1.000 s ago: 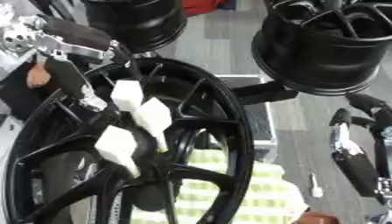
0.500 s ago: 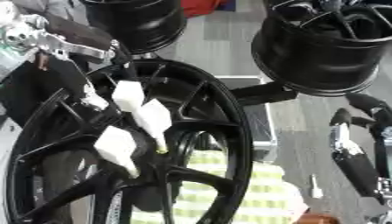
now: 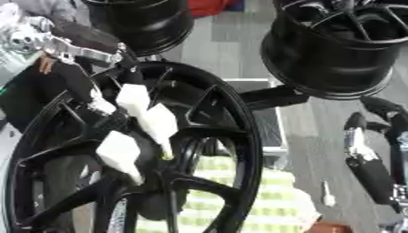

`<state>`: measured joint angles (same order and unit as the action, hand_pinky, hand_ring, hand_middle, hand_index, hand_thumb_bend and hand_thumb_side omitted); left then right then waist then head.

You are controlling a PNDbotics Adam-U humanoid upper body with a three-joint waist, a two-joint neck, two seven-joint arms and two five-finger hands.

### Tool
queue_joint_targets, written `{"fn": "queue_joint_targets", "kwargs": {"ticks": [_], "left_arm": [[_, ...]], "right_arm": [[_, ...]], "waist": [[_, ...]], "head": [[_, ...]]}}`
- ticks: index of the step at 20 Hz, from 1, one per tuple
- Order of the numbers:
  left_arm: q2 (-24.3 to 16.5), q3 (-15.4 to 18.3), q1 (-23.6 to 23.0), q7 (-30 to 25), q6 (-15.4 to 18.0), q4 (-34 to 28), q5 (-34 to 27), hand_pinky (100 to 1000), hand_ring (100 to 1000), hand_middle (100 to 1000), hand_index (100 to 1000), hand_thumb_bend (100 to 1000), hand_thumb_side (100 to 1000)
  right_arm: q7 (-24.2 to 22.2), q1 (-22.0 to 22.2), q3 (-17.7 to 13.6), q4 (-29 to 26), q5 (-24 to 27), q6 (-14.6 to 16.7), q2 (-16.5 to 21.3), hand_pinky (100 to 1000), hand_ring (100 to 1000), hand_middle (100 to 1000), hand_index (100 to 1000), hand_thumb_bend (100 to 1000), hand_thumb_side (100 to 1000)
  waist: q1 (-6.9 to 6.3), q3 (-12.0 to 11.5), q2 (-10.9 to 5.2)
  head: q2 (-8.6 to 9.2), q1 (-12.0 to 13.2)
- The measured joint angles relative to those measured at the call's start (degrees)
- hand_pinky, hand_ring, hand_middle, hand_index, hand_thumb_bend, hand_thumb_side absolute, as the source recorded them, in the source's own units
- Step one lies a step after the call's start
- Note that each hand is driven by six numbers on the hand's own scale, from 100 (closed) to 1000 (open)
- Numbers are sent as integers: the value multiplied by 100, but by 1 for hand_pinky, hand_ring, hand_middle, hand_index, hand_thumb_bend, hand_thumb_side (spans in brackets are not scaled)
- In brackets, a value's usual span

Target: Pull the pin out of the wheel hub.

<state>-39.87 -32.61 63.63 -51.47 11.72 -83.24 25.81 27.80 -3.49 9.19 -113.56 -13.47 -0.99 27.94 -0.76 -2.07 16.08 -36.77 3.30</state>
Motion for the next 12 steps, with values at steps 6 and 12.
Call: {"fn": "queue_joint_targets", "kwargs": {"ticks": [6, 12], "left_arm": [[19, 7, 0, -10, -42, -3, -21, 705, 658, 558, 734, 290, 572], [63, 20, 0, -19, -102, -3, -136, 675, 618, 499, 679, 103, 458]], "right_arm": [[11, 0, -2, 0, 4, -8, -32, 730, 860, 802, 817, 100, 683], [46, 1, -25, 0, 6, -10, -45, 729, 860, 802, 817, 100, 683]], "waist": [[1, 6, 0], [2, 14, 0]], "head": [[-1, 0], [-1, -1]]}}
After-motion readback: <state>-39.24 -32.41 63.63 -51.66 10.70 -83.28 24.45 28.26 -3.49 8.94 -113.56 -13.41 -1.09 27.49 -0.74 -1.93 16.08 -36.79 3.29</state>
